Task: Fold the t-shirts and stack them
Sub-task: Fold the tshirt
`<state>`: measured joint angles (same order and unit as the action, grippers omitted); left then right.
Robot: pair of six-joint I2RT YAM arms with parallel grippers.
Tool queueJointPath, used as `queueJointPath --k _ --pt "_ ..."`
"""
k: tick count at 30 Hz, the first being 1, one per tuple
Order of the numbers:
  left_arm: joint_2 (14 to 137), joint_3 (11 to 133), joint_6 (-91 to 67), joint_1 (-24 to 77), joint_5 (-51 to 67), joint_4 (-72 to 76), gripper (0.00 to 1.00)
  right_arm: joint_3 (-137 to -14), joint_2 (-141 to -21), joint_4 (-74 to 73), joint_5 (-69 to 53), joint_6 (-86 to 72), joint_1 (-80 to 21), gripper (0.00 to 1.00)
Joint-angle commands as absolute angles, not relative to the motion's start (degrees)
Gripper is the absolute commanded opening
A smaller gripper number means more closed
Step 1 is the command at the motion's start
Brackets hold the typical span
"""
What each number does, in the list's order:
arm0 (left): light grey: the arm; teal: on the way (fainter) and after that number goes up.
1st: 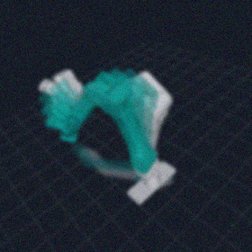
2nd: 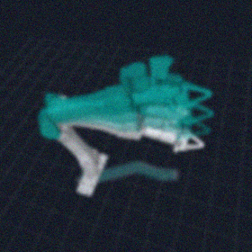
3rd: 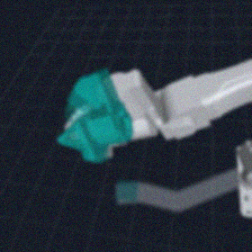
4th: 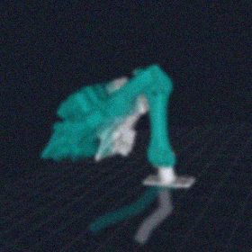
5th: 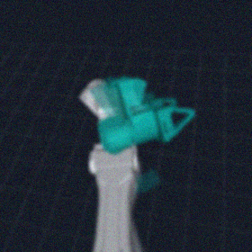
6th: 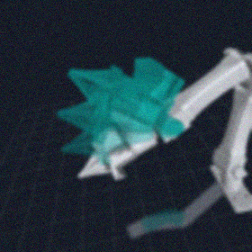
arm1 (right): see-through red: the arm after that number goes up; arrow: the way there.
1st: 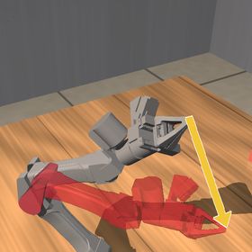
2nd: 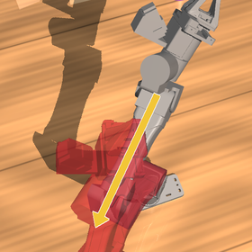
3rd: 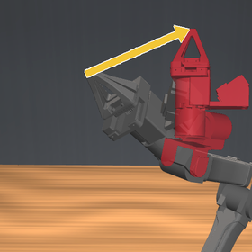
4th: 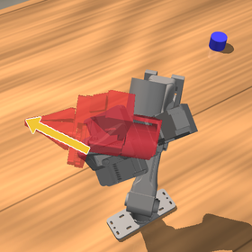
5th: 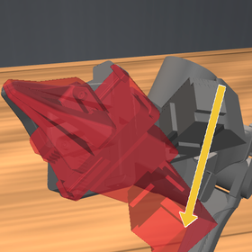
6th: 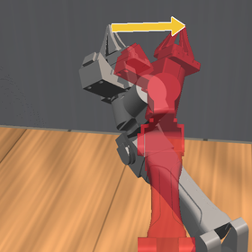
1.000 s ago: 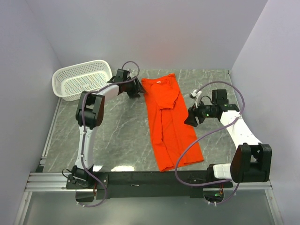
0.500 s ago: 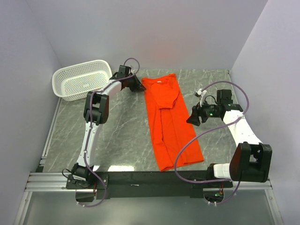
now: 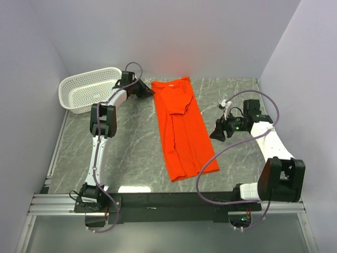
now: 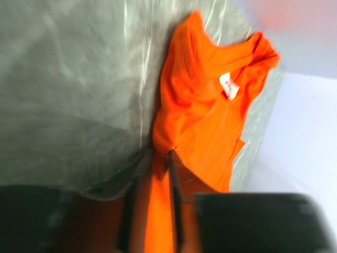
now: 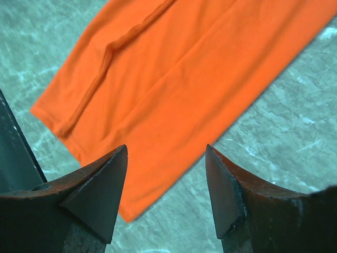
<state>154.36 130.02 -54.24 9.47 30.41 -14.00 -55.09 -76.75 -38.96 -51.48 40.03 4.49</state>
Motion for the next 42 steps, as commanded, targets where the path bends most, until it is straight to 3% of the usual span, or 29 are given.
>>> queueJointPath --k 1,5,9,12,13,14,16,17,19,24,28,32,42 --pt "153.7 131.0 -54.0 8.7 31.5 -11.8 0.27 -57.7 -76.8 -41.7 -50.7 45.0 4.0 0.68" --pt "146.1 123.5 -50.1 8.8 35.2 -7.2 0.46 -57.3 -75.2 -44.6 -47.1 51.8 0.3 0.68" --pt "131.1 105.8 -44.5 9.1 37.3 -1.9 0.53 -54.9 -71.9 -46.0 -44.5 59.3 -4.4 0.7" --pt "115.7 93.1 -37.0 10.3 34.7 -1.9 0.55 -50.8 -66.9 -47.7 -49.5 71.4 -4.8 0.79" --pt "107.3 90.2 -34.0 11.2 29.1 -3.2 0.55 -47.2 -65.6 -48.3 -51.7 76.3 -4.8 0.85" --pt "102.9 87.2 -27.1 13.9 25.9 -5.1 0.57 -44.9 -63.0 -48.8 -51.9 85.7 -5.0 0.86" --pt "90.2 77.5 -19.7 18.6 18.1 -5.3 0.62 -40.8 -61.0 -46.9 -51.7 89.4 -5.2 0.87" --pt "86.2 73.5 -12.1 24.6 11.6 -3.7 0.72 -38.6 -60.7 -46.2 -49.8 90.2 -6.1 0.87" --pt "76.7 63.5 -5.9 30.7 8.0 -3.7 0.81 -38.9 -62.0 -48.8 -48.7 93.3 -6.8 0.82" --pt "64.3 47.0 6.4 41.6 13.0 -7.5 0.83 -37.6 -62.9 -51.8 -46.5 99.5 -2.8 0.76" --pt "61.3 38.8 13.3 51.1 10.5 -5.6 0.82 -40.3 -64.8 -55.6 -48.0 103.4 3.0 0.75" --pt "68.4 36.7 14.6 61.4 3.4 -1.4 0.8 -43.2 -67.8 -60.4 -50.6 106.3 5.8 0.73" --pt "86.0 41.6 15.7 69.1 -3.0 5.6 0.73 -39.6 -66.4 -58.9 -49.9 106.6 5.9 0.73"
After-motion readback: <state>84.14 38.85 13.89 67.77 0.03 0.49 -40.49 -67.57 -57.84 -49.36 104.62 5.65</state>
